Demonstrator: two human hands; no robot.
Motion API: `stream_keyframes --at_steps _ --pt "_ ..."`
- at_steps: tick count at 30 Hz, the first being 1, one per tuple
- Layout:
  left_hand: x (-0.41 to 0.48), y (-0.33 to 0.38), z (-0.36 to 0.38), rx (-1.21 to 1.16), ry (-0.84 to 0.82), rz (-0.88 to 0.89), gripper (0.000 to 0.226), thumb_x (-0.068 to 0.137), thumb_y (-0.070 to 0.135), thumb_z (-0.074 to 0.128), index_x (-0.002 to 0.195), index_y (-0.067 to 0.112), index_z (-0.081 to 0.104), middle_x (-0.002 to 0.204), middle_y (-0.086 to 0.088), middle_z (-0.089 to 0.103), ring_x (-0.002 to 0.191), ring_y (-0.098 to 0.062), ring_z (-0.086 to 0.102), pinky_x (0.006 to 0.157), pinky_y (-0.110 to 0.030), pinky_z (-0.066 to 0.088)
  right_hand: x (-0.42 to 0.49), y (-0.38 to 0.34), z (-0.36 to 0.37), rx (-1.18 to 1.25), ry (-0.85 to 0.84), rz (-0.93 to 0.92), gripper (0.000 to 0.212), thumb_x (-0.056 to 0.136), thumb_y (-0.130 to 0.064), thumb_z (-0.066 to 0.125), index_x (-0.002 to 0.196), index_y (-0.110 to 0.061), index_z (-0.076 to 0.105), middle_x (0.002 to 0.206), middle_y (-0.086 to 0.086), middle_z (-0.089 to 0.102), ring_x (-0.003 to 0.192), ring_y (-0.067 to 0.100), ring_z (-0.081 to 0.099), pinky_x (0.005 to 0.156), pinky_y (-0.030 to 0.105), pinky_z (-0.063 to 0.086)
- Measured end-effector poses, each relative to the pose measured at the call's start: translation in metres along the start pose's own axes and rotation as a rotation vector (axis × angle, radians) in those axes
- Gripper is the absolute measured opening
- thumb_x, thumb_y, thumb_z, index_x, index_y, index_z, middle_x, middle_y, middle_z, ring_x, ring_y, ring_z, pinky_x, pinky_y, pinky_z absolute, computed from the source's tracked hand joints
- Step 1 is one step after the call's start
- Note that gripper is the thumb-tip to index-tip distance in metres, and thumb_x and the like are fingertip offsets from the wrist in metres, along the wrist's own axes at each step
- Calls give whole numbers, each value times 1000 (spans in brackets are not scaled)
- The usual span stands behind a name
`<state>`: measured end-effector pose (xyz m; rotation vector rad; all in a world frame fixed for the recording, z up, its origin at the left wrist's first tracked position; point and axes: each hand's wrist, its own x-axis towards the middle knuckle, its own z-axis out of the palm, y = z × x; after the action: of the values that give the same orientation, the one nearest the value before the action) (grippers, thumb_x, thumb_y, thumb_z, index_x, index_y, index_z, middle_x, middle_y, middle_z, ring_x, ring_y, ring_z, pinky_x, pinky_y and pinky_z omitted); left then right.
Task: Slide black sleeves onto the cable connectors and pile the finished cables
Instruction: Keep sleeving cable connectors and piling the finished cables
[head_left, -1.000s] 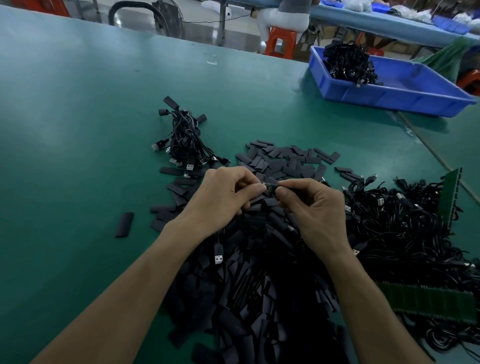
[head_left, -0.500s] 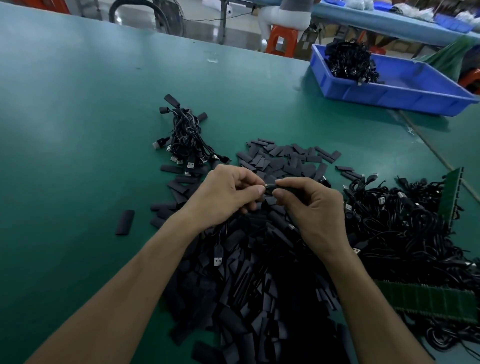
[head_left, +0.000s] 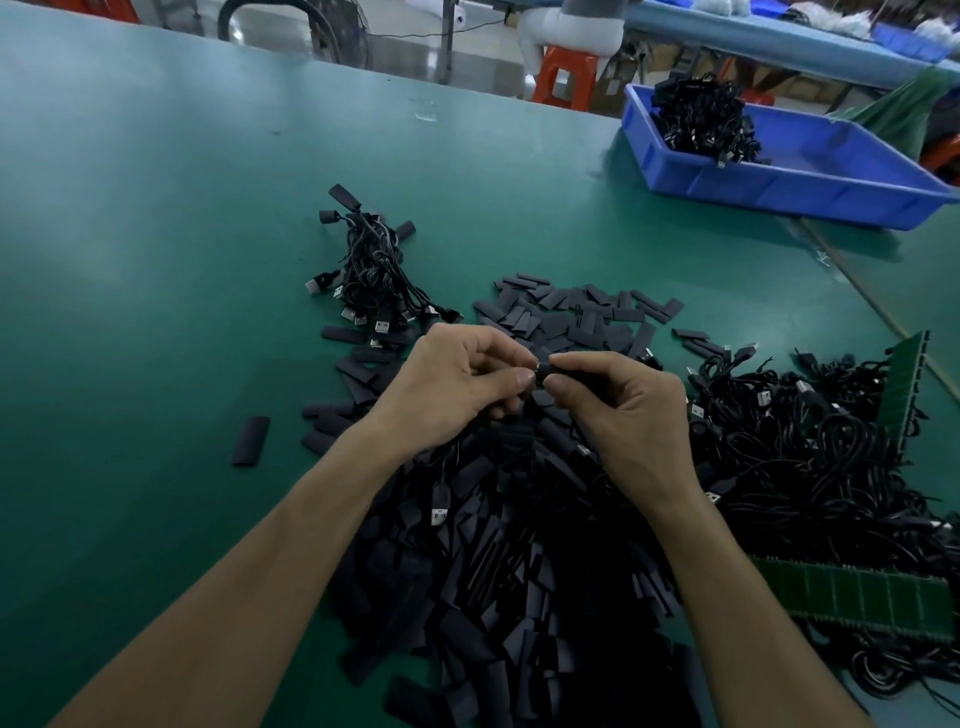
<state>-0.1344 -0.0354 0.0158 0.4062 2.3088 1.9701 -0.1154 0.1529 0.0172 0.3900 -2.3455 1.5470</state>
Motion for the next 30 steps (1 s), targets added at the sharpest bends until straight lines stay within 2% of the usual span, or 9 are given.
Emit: stream_keyframes --at_steps 4,7,9,14,19,23,27,29,30 --pt "0 1 3 -7 6 20 11 91 6 71 94 13 63 78 -6 76 70 -18 74 64 -24 57 0 -1 4 38 121 26 37 81 -19 82 107 -40 66 85 -9 75 80 8 73 75 26 58" --pt "-1 0 7 9 18 51 15 91 6 70 93 12 56 77 -6 76 70 -17 75 63 -24 58 -2 0 10 93 256 99 34 81 -20 84 103 -38 65 85 -4 75 80 11 74 76 32 61" --pt "-2 -2 9 34 36 66 20 91 6 70 89 15 52 76 -5 76 70 -18 75 64 -26 58 -3 0 13 73 288 107 32 82 -21 82 103 -38 66 88 -4 75 82 10 74 78 29 60" --pt "-3 -4 12 38 98 79 31 92 5 69 83 21 44 77 -7 75 68 -18 75 62 -27 58 -7 1 18 110 265 124 33 84 -17 80 113 -27 69 87 -16 75 84 4 73 77 18 57" --pt "-4 -6 15 68 125 87 33 90 4 72 81 20 45 73 -9 72 66 -17 74 61 -28 60 -10 1 20 112 224 122 34 84 -23 78 111 -39 67 91 -9 76 87 10 74 83 27 58" --pt "-5 -9 21 36 108 71 34 90 5 72 80 19 44 72 -10 71 66 -20 74 60 -31 59 -4 -2 24 75 203 86 30 87 -22 76 104 -45 69 85 -15 75 79 1 72 74 12 52" --pt "-4 -11 22 -61 100 57 31 89 6 73 82 16 44 74 -9 73 70 -25 75 67 -40 62 2 -2 24 19 219 86 30 90 -21 74 108 -44 67 79 -14 74 74 1 70 68 9 50" --pt "-3 -10 21 10 85 55 30 87 11 77 89 17 47 79 -5 75 76 -19 75 74 -39 62 4 -2 23 14 239 97 28 89 -22 75 104 -44 63 79 -14 73 75 0 70 68 10 50" --pt "-3 -10 20 71 76 41 32 85 17 80 93 19 49 82 -1 75 77 -12 74 75 -32 61 5 -2 22 27 255 101 26 89 -22 75 100 -42 64 79 -13 73 74 1 70 68 13 51"
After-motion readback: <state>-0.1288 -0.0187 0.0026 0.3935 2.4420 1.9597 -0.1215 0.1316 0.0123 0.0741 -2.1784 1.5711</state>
